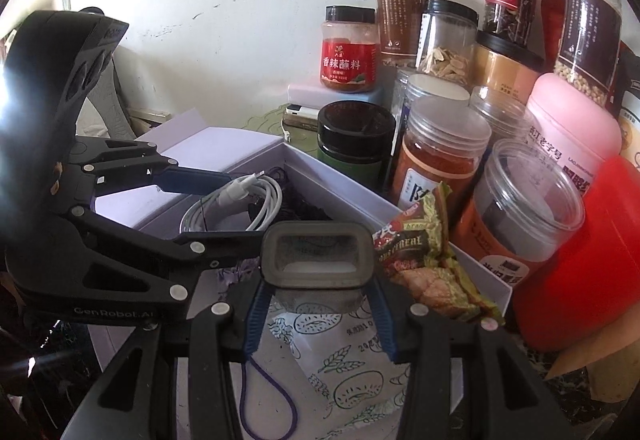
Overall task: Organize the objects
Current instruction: 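Lower the white cable into the box and open the left tool, then lift both open tools out of the box back over the table, then move the left tool to the red snack packet while the right tool approaches the polka-dot scrunchie, then grasp the red snack packet with the left tool while the right tool grasps the polka-dot scrunchie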
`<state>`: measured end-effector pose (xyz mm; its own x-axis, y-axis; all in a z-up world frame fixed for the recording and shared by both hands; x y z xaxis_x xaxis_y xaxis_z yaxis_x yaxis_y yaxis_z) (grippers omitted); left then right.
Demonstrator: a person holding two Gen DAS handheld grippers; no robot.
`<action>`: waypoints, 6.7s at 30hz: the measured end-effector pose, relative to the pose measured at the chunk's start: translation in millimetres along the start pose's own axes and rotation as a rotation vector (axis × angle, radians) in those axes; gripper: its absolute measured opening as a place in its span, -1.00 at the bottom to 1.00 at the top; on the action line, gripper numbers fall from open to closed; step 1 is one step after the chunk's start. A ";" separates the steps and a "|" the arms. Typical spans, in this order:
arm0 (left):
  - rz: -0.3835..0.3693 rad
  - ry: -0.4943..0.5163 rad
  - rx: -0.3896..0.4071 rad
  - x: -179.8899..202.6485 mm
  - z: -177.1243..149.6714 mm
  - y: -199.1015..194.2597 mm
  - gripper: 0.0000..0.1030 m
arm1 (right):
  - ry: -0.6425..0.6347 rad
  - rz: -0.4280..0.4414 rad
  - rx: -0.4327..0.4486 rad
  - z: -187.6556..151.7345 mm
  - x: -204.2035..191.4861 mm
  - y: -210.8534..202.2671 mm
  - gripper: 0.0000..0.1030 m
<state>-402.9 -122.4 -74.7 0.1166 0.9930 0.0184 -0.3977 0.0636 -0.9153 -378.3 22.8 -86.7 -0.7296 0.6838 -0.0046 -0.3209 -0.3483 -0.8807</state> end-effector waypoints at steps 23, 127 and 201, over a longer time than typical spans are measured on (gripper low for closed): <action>0.060 -0.027 -0.014 -1.9 4.5 -14.0 0.09 | 0.026 -0.071 0.015 -0.5 2.0 -18.1 0.03; -0.004 0.076 0.065 156.9 -293.4 -213.6 0.48 | 0.093 -0.128 0.027 -248.1 -123.9 -172.7 0.15; 0.017 -0.032 -0.111 152.2 -306.9 -74.6 0.17 | 0.168 0.043 -0.106 -297.8 -113.3 -110.5 -0.32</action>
<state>-76.1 -6.6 -127.1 0.0811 0.9966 0.0133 -0.2963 0.0368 -0.9544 -80.4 174.8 -129.9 -0.6276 0.7701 -0.1142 -0.2200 -0.3161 -0.9229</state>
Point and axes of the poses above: each gripper's, at about its wrist camera, not at the fingertips, and y roughly the way its jaws point, x to its right, z to its top, the point moved 2 cm from there along y, roughly the way its jaws point, and after that the axes turned 15 degrees about -x, right-handed, at the moved point
